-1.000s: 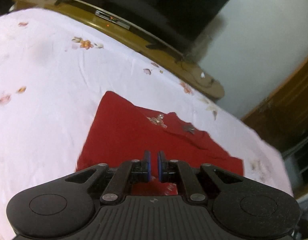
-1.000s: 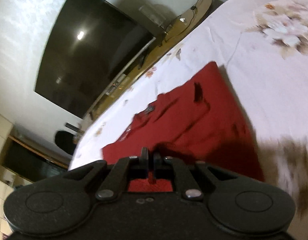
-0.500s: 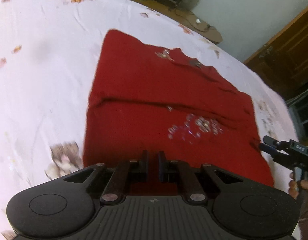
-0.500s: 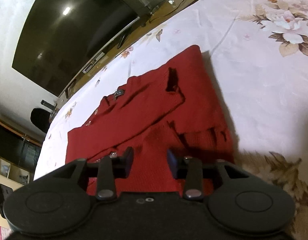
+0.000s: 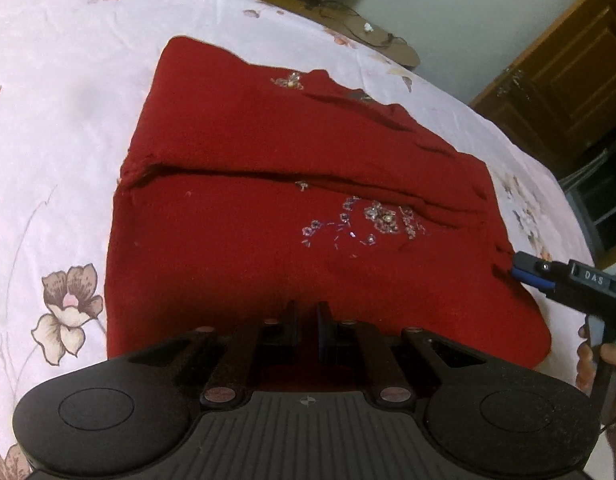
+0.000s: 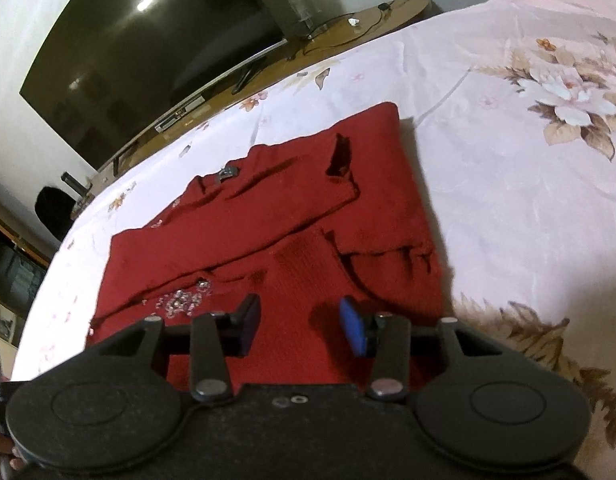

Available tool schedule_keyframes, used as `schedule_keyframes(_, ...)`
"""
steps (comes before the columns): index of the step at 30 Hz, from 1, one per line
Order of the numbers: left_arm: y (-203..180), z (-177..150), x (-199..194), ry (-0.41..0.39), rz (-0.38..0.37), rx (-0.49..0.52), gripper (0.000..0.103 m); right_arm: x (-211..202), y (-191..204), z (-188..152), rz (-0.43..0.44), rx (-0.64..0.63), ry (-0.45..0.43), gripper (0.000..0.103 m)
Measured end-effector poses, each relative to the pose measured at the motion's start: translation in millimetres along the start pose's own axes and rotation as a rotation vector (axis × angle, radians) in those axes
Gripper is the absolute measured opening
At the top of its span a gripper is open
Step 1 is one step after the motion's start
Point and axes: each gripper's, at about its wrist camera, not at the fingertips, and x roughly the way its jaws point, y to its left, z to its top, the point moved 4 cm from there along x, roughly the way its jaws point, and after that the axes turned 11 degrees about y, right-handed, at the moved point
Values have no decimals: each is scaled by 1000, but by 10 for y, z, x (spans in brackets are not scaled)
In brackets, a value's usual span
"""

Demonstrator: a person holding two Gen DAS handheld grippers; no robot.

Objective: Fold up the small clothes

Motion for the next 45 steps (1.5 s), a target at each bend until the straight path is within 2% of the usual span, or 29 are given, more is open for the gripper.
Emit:
schedule_keyframes(4,-60,39,-101,-58,5,14,6,70,-8,72,-16,-28,2,44)
schedule_keyframes(7,-97,81,-193,-108,20,24,4,197,-18,108,-45,-57,35,41)
schedule_keyframes(8,-107,94,-228,-121,18,26,1,247,-17,107,-41,-69,58,38)
schedule_keyframes(10,-121,116,-298,-142,24,37,1,287,8,93,-64,-102,71,28)
schedule_keyframes(11,-121,120,-307,-141,29,49,1,287,20,87,-60,-115,78,14)
schedule_keyframes(13,-63,123,-316,-152,90,56,1,256,20,96,-48,-128,75,12)
schedule_keyframes(14,-32,127,-311,-148,96,57,1,232,28,109,-59,-139,61,17)
schedule_keyframes(15,2,135,-295,-126,72,54,1,224,27,128,-74,-142,55,36)
schedule_keyframes(16,21,140,-278,-103,50,48,1,226,29,140,-72,-143,57,50)
schedule_keyframes(17,21,139,-260,-89,38,48,1,235,35,144,-69,-146,60,75)
schedule_keyframes(18,20,129,-256,-89,33,56,2,243,47,139,-73,-157,57,76)
schedule_keyframes(19,14,112,-236,-82,31,67,7,258,57,131,-78,-166,60,76)
schedule_keyframes(20,20,111,-208,-67,38,71,29,282,60,121,-68,-167,74,73)
schedule_keyframes(21,39,107,-180,-59,56,61,74,301,53,108,-57,-162,81,70)
schedule_keyframes(22,57,93,-174,-68,80,45,92,320,48,96,-59,-158,83,69)
schedule_keyframes(23,85,70,-211,-103,103,26,103,330,48,90,-66,-160,79,68)
schedule_keyframes(24,102,55,-254,-138,104,25,103,325,49,87,-69,-161,74,68)
schedule_keyframes(27,99,41,-178,-90,68,42,102,334,46,91,-67,-157,75,67)
schedule_keyframes(28,84,32,-130,-74,77,59,98,342,52,89,-72,-162,74,64)
schedule_keyframes(29,69,19,-83,-59,93,73,83,345,62,85,-79,-170,73,56)
schedule_keyframes(30,49,10,-45,-50,101,81,77,348,73,77,-81,-177,74,46)
schedule_keyframes(31,32,-2,-39,-60,114,84,73,349,77,69,-82,-179,75,40)
schedule_keyframes(33,8,-2,-31,-58,122,90,30,345,83,45,-71,-177,81,19)
schedule_keyframes(35,3,7,-32,-54,138,83,8,342,117,11,-55,-188,86,12)
schedule_keyframes(38,-57,-13,-151,-123,140,80,7,322,176,-30,-36,-199,86,10)
schedule_keyframes(42,-140,63,-392,-228,111,78,7,138,208,-19,41,-155,26,9)
schedule_keyframes(45,-175,245,-596,-314,98,73,7,-56,259,47,82,-144,-31,9)
